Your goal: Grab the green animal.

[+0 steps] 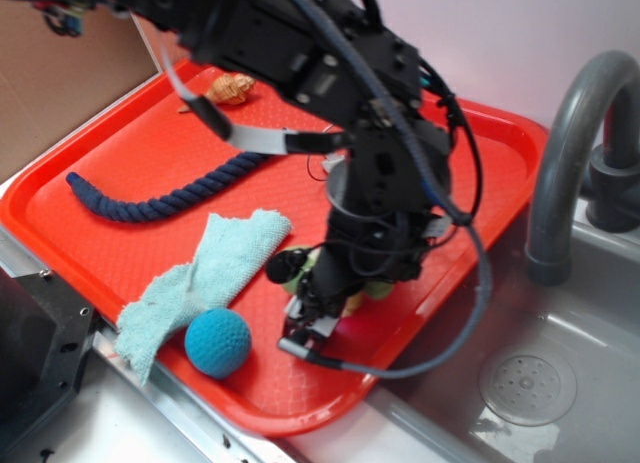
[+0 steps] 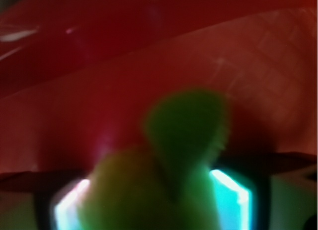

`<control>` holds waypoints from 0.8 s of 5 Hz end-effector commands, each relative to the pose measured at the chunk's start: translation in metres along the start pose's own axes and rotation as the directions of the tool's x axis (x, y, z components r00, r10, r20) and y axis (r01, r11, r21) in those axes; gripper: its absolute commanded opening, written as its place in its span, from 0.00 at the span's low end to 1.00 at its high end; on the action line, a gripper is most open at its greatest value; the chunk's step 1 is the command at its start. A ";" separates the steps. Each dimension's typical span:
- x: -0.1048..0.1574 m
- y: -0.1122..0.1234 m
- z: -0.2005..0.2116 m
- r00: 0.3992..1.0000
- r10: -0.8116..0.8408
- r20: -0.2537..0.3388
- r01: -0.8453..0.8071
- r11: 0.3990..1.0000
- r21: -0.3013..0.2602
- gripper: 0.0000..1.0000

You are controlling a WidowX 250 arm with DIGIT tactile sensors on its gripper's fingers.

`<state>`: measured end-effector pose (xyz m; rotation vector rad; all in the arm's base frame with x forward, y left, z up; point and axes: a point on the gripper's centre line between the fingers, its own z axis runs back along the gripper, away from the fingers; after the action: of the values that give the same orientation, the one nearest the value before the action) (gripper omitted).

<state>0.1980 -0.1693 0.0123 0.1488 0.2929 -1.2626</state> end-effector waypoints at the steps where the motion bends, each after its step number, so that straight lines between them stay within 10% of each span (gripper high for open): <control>1: -0.005 -0.014 -0.007 0.999 -0.019 -0.047 0.020 0.999 0.028 0.00; 3: -0.074 0.013 0.073 0.899 0.407 0.161 -0.413 0.911 0.003 0.00; 4: -0.121 0.010 0.106 0.739 0.611 0.285 -0.614 0.784 -0.088 0.00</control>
<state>0.2049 -0.0832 0.1487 0.0465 -0.0072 -0.6091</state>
